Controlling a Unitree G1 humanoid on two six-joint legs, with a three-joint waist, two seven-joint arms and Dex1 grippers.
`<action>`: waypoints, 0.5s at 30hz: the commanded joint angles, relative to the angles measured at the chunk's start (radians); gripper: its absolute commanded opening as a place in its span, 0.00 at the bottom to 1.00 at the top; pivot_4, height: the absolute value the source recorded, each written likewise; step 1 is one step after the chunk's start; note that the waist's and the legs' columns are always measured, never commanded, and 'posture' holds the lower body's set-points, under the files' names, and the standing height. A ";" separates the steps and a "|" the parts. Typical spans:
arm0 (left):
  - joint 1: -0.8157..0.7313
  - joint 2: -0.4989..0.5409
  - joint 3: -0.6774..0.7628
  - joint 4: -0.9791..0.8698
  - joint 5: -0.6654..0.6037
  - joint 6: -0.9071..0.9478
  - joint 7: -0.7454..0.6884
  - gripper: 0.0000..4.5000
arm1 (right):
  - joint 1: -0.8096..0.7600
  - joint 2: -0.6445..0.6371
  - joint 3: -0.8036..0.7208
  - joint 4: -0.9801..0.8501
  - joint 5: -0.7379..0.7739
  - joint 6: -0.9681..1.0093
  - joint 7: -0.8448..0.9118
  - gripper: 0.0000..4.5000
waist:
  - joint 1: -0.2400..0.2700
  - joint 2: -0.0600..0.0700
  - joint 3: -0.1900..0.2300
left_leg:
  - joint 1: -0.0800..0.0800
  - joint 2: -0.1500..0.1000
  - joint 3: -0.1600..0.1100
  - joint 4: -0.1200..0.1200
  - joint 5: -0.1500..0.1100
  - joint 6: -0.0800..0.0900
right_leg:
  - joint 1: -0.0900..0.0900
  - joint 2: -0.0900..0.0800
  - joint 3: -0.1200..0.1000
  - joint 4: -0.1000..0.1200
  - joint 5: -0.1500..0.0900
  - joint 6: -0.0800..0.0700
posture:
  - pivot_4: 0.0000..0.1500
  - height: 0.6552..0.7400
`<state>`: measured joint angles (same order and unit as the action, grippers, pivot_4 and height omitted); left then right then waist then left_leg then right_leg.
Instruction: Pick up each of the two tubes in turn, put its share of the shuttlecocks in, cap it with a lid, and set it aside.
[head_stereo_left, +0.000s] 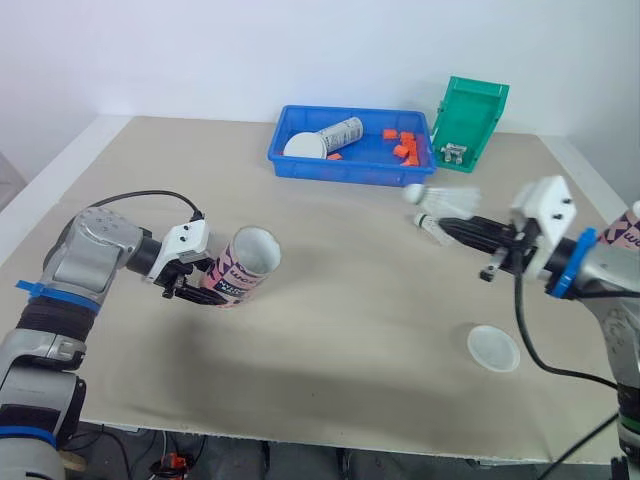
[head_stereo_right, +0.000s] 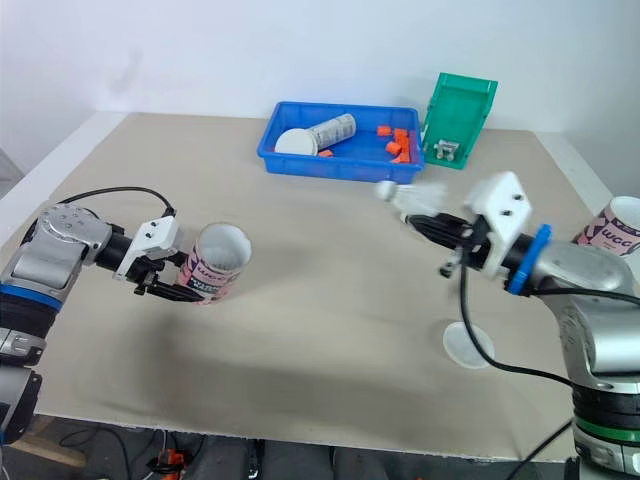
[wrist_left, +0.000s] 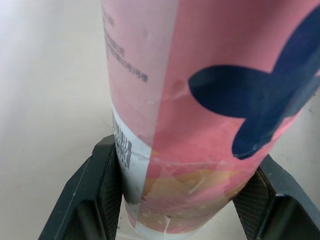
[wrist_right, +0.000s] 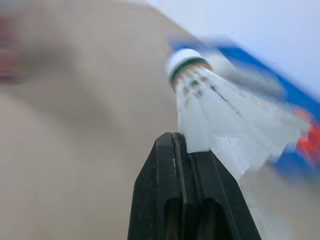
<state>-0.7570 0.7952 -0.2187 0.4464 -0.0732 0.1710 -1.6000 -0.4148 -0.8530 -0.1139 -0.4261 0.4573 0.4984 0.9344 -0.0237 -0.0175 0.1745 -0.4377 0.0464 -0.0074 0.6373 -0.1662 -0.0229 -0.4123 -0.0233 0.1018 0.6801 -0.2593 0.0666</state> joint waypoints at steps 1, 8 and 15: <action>-0.001 -0.028 -0.039 0.007 0.010 -0.009 -0.014 0.58 | -0.118 -0.003 0.164 -0.067 -0.033 -0.060 0.116 0.02 | 0.003 0.000 0.000 | 0.000 0.000 0.000 0.000 0.000 0.000 | 0.000 0.000 0.000 0.000 0.000 0.000 | 1.00 0.62; -0.001 -0.032 -0.032 0.004 0.014 -0.009 -0.010 0.58 | -0.450 0.140 0.456 0.149 -0.269 -0.282 0.234 0.02 | 0.004 0.000 0.000 | -0.002 0.000 0.001 0.001 0.000 0.000 | -0.001 -0.001 0.000 0.000 0.000 -0.001 | 1.00 0.62; 0.031 -0.017 -0.018 -0.040 0.007 0.016 -0.005 0.58 | -0.578 0.275 0.553 0.386 -0.372 -0.443 0.304 0.02 | 0.007 0.000 0.000 | -0.003 0.001 0.001 0.001 0.000 0.000 | -0.001 -0.001 -0.002 0.000 -0.002 -0.001 | 1.00 0.62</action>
<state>-0.7516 0.7864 -0.2063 0.4298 -0.0703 0.1787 -1.6023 -0.9561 -0.5837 0.4391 -0.0477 0.1015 0.0927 1.2213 -0.0171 -0.0176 0.1746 -0.4412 0.0469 -0.0065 0.6375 -0.1659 -0.0231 -0.4131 -0.0243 0.0992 0.6805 -0.2609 0.0650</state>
